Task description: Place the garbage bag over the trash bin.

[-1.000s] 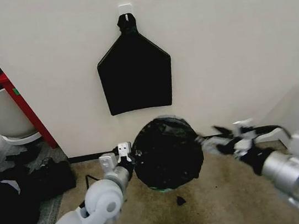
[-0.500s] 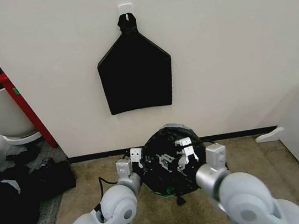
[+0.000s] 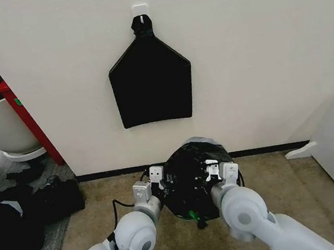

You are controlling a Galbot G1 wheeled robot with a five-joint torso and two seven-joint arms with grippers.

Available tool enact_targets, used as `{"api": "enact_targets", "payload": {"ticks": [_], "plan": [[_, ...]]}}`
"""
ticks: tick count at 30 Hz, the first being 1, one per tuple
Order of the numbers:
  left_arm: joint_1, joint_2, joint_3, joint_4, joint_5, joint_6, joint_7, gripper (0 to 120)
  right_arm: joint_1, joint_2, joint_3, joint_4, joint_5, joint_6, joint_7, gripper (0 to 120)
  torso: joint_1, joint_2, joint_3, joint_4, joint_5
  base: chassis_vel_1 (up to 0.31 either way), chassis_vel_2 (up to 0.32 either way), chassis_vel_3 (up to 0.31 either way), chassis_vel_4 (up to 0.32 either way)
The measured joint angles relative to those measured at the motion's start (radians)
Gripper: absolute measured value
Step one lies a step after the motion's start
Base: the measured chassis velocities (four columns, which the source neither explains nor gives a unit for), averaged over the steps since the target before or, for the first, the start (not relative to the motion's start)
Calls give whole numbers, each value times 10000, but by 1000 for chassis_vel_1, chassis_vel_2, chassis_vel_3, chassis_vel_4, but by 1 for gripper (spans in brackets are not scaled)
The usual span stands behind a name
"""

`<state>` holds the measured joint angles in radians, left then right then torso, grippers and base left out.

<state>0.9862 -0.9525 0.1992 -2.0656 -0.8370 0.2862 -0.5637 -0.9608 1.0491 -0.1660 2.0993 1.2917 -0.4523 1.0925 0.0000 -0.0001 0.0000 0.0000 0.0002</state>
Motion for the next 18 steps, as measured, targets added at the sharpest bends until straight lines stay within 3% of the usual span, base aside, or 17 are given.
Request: {"api": "enact_targets", "payload": {"ticks": [5,10,14,18], "plan": [[-19,-9,-187,51,114,-61,129,0,-21,-318,-50,431,399,120,557,0,0,0,-1,0,0,0,0,0,0],[16,-82,-265,191,252,-129,267,0,8,-706,305,1900,1015,181,226,0,0,1,-1,-2,-3,0,0,0,0],[24,-144,-261,235,279,-134,283,0,192,-609,136,2230,1214,181,-27,0,0,1,-1,-1,-5,0,0,0,0],[25,-163,-224,239,280,-137,288,0,503,-131,-275,1641,1011,267,-162,0,0,0,0,1,-2,0,0,0,0]]}}
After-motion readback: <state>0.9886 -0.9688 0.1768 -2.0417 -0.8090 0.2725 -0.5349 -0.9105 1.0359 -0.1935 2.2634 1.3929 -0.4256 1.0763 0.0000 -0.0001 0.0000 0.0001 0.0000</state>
